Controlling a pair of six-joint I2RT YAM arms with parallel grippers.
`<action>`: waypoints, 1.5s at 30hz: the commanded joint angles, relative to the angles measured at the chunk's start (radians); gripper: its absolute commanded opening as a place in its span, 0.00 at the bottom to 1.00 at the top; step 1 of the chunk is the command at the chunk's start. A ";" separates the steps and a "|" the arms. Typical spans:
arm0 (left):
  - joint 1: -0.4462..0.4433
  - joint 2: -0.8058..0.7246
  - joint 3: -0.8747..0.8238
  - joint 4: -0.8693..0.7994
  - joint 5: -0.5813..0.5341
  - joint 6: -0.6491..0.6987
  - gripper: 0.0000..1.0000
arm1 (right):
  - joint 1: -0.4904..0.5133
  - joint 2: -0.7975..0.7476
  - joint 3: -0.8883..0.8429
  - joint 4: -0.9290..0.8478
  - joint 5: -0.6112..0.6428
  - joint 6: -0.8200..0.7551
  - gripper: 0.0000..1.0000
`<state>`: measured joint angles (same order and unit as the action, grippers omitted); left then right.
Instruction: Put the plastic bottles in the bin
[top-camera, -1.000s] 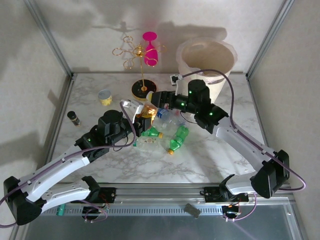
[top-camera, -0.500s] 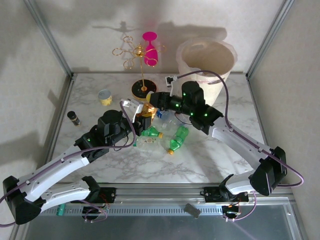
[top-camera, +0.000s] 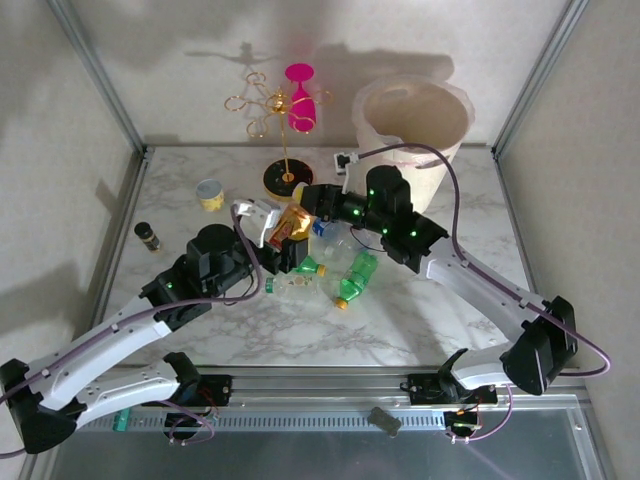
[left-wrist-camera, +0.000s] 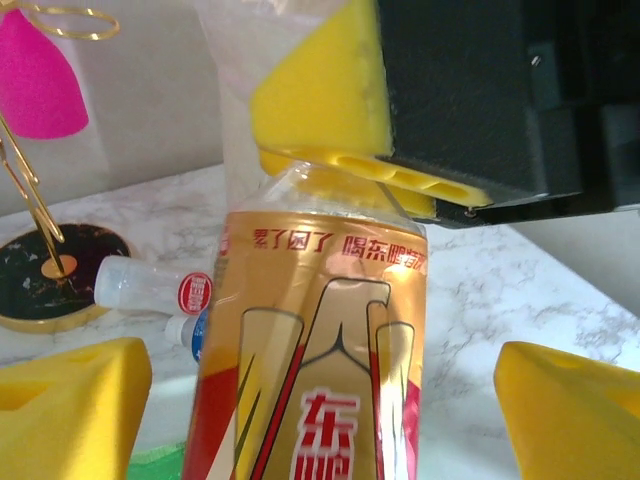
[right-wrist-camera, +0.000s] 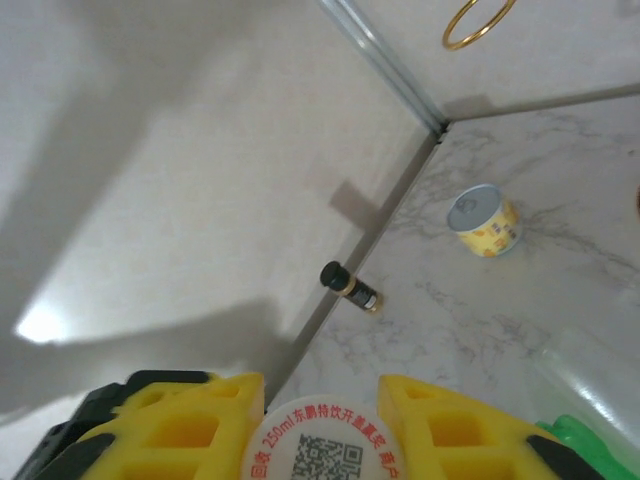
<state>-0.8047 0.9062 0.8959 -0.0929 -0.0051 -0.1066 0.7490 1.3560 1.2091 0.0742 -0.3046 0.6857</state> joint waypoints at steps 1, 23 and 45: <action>-0.005 -0.054 0.005 0.011 -0.025 -0.059 0.92 | 0.007 -0.045 0.007 -0.031 0.089 -0.054 0.07; 0.019 -0.249 -0.130 0.032 -0.321 -0.069 0.97 | -0.278 -0.053 0.421 -0.343 0.434 -0.409 0.07; 0.019 -0.167 -0.206 0.083 -0.248 -0.072 0.96 | -0.593 0.640 1.032 -0.497 0.217 -0.338 0.09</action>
<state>-0.7940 0.7330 0.7025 -0.0376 -0.2775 -0.1795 0.1783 1.9751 2.1979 -0.4072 0.0711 0.2684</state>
